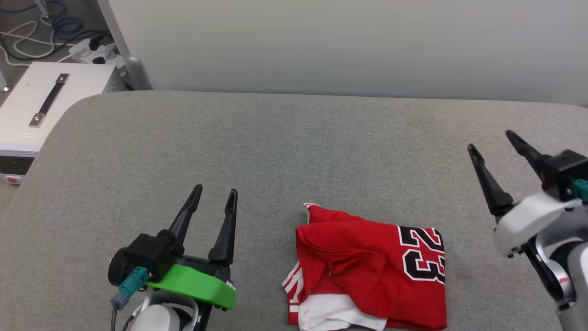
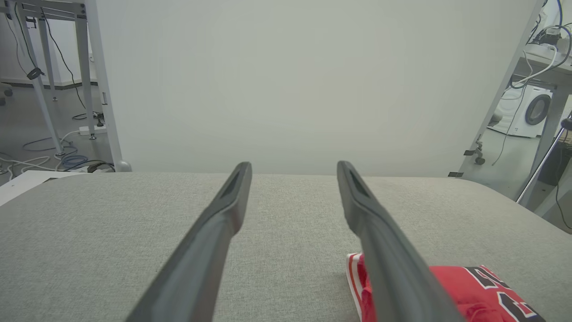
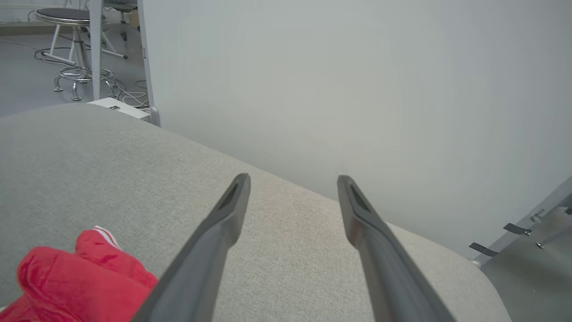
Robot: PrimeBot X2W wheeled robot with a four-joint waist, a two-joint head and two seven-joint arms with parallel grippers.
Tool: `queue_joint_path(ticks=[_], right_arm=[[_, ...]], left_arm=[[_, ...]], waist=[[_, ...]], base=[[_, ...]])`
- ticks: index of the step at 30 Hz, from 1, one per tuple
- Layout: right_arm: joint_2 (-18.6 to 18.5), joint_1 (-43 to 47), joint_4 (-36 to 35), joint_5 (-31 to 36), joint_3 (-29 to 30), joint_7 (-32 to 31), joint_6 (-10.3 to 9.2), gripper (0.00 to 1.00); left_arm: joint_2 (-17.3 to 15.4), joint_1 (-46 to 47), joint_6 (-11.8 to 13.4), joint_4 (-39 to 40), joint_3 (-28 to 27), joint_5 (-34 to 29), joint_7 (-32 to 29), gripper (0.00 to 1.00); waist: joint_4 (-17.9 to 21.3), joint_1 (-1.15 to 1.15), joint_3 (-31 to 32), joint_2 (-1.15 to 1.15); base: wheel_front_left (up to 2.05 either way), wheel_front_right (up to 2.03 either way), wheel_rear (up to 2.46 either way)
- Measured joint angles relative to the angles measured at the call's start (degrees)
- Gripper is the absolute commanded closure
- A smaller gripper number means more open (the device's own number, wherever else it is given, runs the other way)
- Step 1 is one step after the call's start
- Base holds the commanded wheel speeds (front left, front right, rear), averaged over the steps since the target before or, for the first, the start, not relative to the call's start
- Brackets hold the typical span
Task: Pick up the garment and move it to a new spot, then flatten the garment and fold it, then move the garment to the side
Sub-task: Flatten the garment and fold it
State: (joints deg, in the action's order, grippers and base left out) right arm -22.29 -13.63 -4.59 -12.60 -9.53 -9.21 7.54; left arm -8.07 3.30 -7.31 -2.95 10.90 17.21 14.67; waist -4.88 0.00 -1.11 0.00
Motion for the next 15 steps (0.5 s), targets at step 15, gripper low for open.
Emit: queue_joint_path(ticks=[15], right_arm=[[12.7,16.7,-1.5,4.4,15.6,16.3,0.0,0.0]], left_arm=[[0.5,-0.1,0.0,0.8,0.6,0.0,0.0,0.0]], waist=[[1.6,0.0,-0.8,0.0]], base=[[0.0,0.0,0.0]])
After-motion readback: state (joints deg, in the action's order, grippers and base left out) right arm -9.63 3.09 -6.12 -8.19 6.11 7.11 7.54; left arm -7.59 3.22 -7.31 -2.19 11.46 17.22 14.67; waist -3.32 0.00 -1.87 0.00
